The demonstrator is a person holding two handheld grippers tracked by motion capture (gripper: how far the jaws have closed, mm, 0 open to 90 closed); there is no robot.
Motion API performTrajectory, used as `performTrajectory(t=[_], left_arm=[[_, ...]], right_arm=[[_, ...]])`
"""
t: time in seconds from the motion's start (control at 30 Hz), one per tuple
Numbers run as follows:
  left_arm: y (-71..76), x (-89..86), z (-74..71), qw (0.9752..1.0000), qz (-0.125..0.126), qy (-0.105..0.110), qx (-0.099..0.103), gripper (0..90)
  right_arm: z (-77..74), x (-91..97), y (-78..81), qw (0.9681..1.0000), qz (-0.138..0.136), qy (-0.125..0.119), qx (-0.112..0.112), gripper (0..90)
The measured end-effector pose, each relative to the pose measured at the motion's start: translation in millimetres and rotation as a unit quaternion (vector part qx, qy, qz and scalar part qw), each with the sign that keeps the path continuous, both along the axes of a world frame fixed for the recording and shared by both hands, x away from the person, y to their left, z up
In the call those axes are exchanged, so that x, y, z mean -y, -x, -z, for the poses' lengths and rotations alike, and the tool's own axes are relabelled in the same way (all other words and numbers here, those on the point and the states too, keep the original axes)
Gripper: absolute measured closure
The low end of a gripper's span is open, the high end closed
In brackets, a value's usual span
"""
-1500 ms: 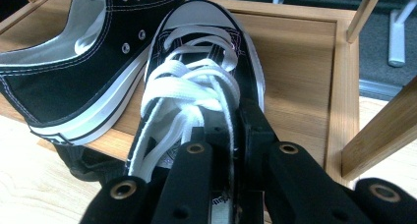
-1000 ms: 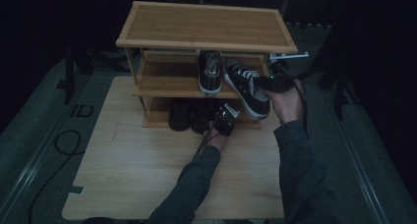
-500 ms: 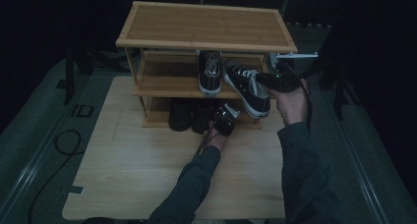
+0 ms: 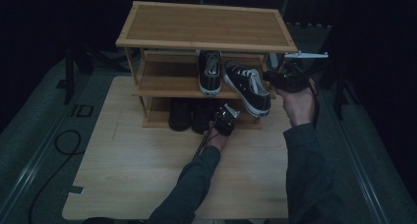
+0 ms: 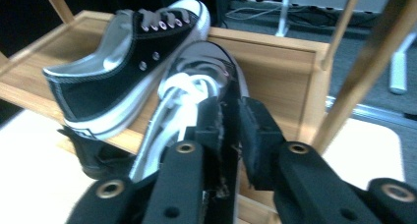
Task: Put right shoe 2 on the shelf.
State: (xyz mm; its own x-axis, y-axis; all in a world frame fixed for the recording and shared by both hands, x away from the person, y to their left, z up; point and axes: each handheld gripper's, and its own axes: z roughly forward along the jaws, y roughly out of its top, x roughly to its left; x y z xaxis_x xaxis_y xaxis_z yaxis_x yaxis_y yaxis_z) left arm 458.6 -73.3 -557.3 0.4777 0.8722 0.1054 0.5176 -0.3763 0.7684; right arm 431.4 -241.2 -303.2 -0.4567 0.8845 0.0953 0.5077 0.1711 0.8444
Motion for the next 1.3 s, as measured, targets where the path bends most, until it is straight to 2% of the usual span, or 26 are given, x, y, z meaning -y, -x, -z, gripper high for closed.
performTrajectory(t=[0.1,0.23,0.5,0.57,0.8,1.0,1.17,1.3], left_arm=[[0.0,0.0,0.0,1.0,0.0,0.0,0.0,90.0],[0.0,0.0,0.0,1.0,0.0,0.0,0.0,90.0],[-0.1,-0.1,0.0,1.0,0.0,0.0,0.0,90.0],[-0.1,-0.1,0.0,1.0,0.0,0.001,0.0,90.0],[0.0,0.0,0.0,1.0,0.0,0.0,0.0,90.0],[0.0,0.0,0.0,1.0,0.0,0.0,0.0,90.0],[0.0,0.0,0.0,1.0,0.0,0.0,0.0,90.0],[0.0,0.0,0.0,1.0,0.0,0.0,0.0,90.0]], right_arm=[[0.4,2.0,0.9,0.9998,0.01,0.018,0.001,86.4],[2.8,4.7,0.8,0.9993,0.016,0.035,-0.003,88.9],[9.6,12.1,4.2,0.9963,0.024,0.081,-0.015,89.9],[12.7,14.7,7.2,0.9958,0.024,0.086,-0.02,90.0],[29.2,21.4,19.2,0.9951,0.013,0.092,-0.033,90.0],[45.0,20.8,36.3,0.9949,-0.001,0.094,-0.037,90.0],[52.7,17.3,53.7,0.9946,-0.009,0.1,-0.028,90.0],[53.8,19.4,68.6,0.9958,-0.015,0.088,-0.021,90.0]])
